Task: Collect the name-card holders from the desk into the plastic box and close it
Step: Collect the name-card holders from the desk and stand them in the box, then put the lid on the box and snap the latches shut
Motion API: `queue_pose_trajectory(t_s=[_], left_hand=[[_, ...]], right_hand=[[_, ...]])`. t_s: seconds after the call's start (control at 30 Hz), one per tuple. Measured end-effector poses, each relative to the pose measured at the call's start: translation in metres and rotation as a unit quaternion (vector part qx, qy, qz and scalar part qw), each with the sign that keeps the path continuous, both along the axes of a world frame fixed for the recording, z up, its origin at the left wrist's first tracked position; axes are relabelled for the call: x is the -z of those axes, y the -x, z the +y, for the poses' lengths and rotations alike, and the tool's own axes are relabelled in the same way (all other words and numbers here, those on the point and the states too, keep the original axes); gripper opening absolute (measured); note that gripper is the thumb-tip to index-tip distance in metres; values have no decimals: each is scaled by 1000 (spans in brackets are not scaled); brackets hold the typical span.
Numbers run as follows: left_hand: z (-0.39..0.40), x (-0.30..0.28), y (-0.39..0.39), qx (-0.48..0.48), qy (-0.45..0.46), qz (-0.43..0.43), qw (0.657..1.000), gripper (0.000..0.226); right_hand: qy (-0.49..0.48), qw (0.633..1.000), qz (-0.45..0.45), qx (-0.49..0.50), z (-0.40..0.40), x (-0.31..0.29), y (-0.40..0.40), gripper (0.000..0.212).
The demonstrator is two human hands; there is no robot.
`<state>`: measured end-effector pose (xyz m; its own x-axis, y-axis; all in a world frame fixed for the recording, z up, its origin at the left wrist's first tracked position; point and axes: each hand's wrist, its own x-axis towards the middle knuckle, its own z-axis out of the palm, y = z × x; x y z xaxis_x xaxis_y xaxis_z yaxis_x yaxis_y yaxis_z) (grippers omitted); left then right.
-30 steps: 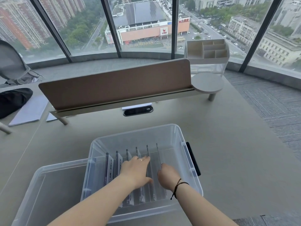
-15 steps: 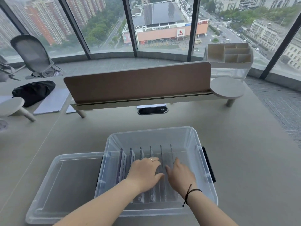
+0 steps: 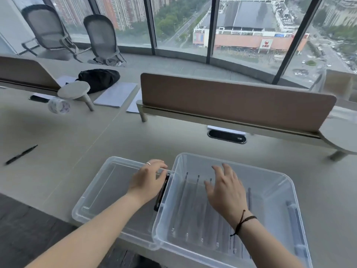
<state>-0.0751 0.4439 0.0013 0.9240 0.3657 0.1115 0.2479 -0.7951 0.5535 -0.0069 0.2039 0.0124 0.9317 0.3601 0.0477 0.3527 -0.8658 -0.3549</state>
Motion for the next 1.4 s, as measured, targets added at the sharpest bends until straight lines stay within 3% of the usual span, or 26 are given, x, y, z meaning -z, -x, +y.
queue_pose_trajectory(t_s=[0.23,0.43,0.63,0.83,0.97,1.23,1.4], left_hand=[[103,17,15,-123,55,60,989,16],[170,35,27,-161,65,91,980,20],[252,74,50,-235,75,193,950,31],[284,117,69,-230,93,308,918,35],[288,133,64,-246,83,298,919,23],[291,141,56,-204,14,287,936,23],[298,137,56,-212,47,257,942,21]], right_hand=[[6,987,2,-159,97,-14,-3,47],[60,977,35,-204,191,-1,-16,39],[157,964,112,-182,255,41,-40,33],[207,950,169,-162,303,85,-62,32],[224,947,177,-145,316,107,-64,26],[222,953,182,-98,314,136,-65,21],[210,950,227,-44,313,132,-72,25]])
